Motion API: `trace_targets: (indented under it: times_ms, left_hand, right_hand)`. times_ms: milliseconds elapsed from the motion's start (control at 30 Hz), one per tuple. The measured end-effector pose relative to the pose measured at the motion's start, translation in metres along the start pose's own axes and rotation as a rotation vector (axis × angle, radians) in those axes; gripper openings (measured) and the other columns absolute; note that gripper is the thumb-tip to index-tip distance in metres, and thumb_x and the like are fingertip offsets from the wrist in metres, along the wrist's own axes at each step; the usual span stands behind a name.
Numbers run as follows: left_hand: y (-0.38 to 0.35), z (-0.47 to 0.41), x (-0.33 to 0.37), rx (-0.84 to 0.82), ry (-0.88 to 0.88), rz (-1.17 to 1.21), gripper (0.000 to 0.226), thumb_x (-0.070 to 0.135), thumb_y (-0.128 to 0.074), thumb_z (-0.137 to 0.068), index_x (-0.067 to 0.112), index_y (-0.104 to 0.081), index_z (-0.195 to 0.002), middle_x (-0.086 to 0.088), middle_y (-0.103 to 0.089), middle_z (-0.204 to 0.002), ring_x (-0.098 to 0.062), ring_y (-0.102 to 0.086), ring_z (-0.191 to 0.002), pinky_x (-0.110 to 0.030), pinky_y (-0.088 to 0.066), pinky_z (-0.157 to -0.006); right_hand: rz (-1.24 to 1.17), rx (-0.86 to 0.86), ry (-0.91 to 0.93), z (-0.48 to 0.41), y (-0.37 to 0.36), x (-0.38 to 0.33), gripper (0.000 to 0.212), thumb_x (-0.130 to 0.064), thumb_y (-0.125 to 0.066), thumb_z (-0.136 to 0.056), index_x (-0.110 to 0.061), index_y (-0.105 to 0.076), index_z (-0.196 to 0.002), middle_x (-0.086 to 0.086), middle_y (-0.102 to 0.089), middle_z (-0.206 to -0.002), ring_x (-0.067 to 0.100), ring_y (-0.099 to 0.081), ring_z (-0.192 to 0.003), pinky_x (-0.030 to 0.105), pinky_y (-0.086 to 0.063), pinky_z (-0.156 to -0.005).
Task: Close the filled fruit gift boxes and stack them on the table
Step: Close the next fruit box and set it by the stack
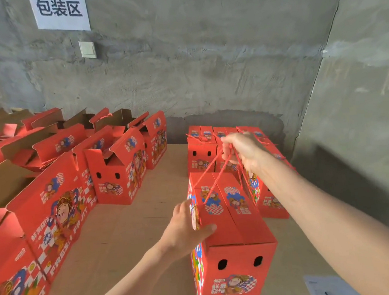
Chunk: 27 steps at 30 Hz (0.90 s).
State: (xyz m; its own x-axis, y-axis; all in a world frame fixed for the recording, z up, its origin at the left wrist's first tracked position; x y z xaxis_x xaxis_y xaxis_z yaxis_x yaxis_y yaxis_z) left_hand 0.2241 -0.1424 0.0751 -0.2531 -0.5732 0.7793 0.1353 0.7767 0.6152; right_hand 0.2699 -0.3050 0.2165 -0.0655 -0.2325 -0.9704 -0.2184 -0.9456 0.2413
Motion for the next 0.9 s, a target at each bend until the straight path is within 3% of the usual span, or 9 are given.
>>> trace_targets:
  times_ms: [100, 367, 433, 467, 567, 667, 767, 867, 900]
  left_hand:
    - [-0.03, 0.005, -0.02, -0.066, 0.029, -0.033, 0.067, 0.039, -0.068, -0.074, 0.024, -0.038, -0.132, 0.012, -0.045, -0.121, -0.011, -0.038, -0.123, -0.027, -0.037, -0.097]
    - [-0.062, 0.003, -0.033, -0.047, -0.027, -0.06, 0.048, 0.034, -0.063, -0.083, 0.03, -0.052, -0.13, 0.006, -0.051, -0.122, -0.01, -0.052, -0.108, -0.017, -0.038, -0.09]
    - [-0.061, 0.002, -0.025, -0.004, -0.091, -0.045, 0.036, 0.03, -0.063, -0.085, 0.029, -0.06, -0.121, 0.007, -0.051, -0.114, -0.007, -0.052, -0.102, -0.014, -0.037, -0.089]
    - [-0.061, 0.003, -0.021, 0.015, -0.118, -0.032, 0.033, 0.027, -0.064, -0.085, 0.027, -0.062, -0.118, 0.007, -0.05, -0.113, -0.007, -0.051, -0.101, -0.015, -0.037, -0.091]
    - [-0.058, 0.007, -0.013, 0.046, -0.176, -0.053, 0.03, 0.023, -0.066, -0.085, 0.02, -0.067, -0.115, 0.003, -0.049, -0.122, -0.011, -0.053, -0.108, -0.014, -0.036, -0.094]
    - [-0.061, 0.018, -0.007, 0.018, -0.287, -0.157, 0.03, 0.021, -0.066, -0.086, 0.014, -0.067, -0.115, -0.001, -0.048, -0.133, -0.015, -0.055, -0.115, -0.016, -0.038, -0.098]
    - [-0.064, 0.028, 0.003, -0.008, -0.388, -0.274, 0.027, 0.007, -0.074, -0.078, 0.007, -0.072, -0.105, -0.01, -0.06, -0.124, -0.02, -0.064, -0.104, -0.023, -0.051, -0.087]
    - [-0.054, 0.033, 0.021, 0.147, -0.532, -0.309, 0.007, 0.009, -0.071, -0.081, 0.009, -0.077, -0.078, -0.011, -0.072, -0.093, -0.021, -0.071, -0.075, -0.025, -0.056, -0.058]
    - [-0.052, 0.032, 0.025, 0.17, -0.572, -0.343, 0.033, 0.021, -0.052, -0.095, 0.01, -0.077, -0.076, -0.01, -0.072, -0.09, -0.02, -0.071, -0.073, -0.024, -0.056, -0.057]
  right_hand:
    - [0.089, -0.02, -0.023, -0.008, -0.001, 0.025, 0.019, -0.004, -0.053, -0.084, -0.005, -0.057, -0.066, 0.007, -0.057, -0.052, 0.015, -0.055, -0.049, 0.016, -0.037, -0.042]
    - [0.605, -0.039, 0.107, 0.002, 0.009, 0.074, 0.029, -0.01, -0.052, -0.093, -0.006, -0.057, -0.064, 0.006, -0.063, -0.066, 0.02, -0.056, -0.062, 0.028, -0.042, -0.06]
    - [0.92, -0.002, 0.244, 0.017, 0.006, 0.087, 0.021, -0.019, -0.051, -0.094, -0.006, -0.062, -0.083, 0.009, -0.066, -0.083, 0.028, -0.06, -0.078, 0.033, -0.045, -0.071]
    - [1.016, -0.006, 0.276, 0.026, 0.003, 0.1, 0.026, -0.025, -0.049, -0.095, -0.006, -0.06, -0.109, 0.012, -0.064, -0.106, 0.03, -0.059, -0.099, 0.036, -0.046, -0.084]
    - [1.002, -0.268, 0.285, 0.053, -0.009, 0.158, 0.063, -0.038, -0.044, -0.097, -0.022, -0.014, -0.151, 0.007, -0.017, -0.157, 0.022, -0.014, -0.145, 0.037, -0.017, -0.116]
    - [1.181, -0.399, 0.467, 0.075, -0.014, 0.194, 0.061, -0.037, -0.039, -0.099, -0.037, -0.004, -0.15, -0.001, 0.005, -0.16, 0.019, 0.009, -0.146, 0.034, 0.006, -0.117]
    - [1.242, -0.326, 0.552, 0.082, -0.011, 0.205, 0.068, -0.019, -0.037, -0.099, -0.039, 0.006, -0.148, -0.002, 0.01, -0.159, 0.02, 0.014, -0.146, 0.032, 0.012, -0.114]
    - [1.261, -0.21, 0.594, 0.09, -0.013, 0.202, 0.106, 0.002, -0.063, -0.073, -0.042, -0.003, -0.147, 0.004, -0.009, -0.159, 0.029, -0.006, -0.146, 0.044, -0.007, -0.118]
    - [1.265, -0.187, 0.607, 0.092, -0.014, 0.202, 0.111, 0.0, -0.075, -0.057, -0.036, -0.022, -0.148, 0.008, -0.03, -0.153, 0.033, -0.028, -0.14, 0.049, -0.024, -0.112]
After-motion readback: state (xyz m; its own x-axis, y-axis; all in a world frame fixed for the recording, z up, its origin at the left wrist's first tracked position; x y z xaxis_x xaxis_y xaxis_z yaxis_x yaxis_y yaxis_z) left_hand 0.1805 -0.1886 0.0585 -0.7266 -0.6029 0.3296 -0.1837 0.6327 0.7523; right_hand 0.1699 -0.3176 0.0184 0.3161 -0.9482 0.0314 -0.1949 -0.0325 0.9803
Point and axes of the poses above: each hand's wrist, its own z-axis away from the middle knuckle, its own y-axis out of the back of the hand, x = y × z, the point moved 9 cm from there along -z, towards the middle knuckle
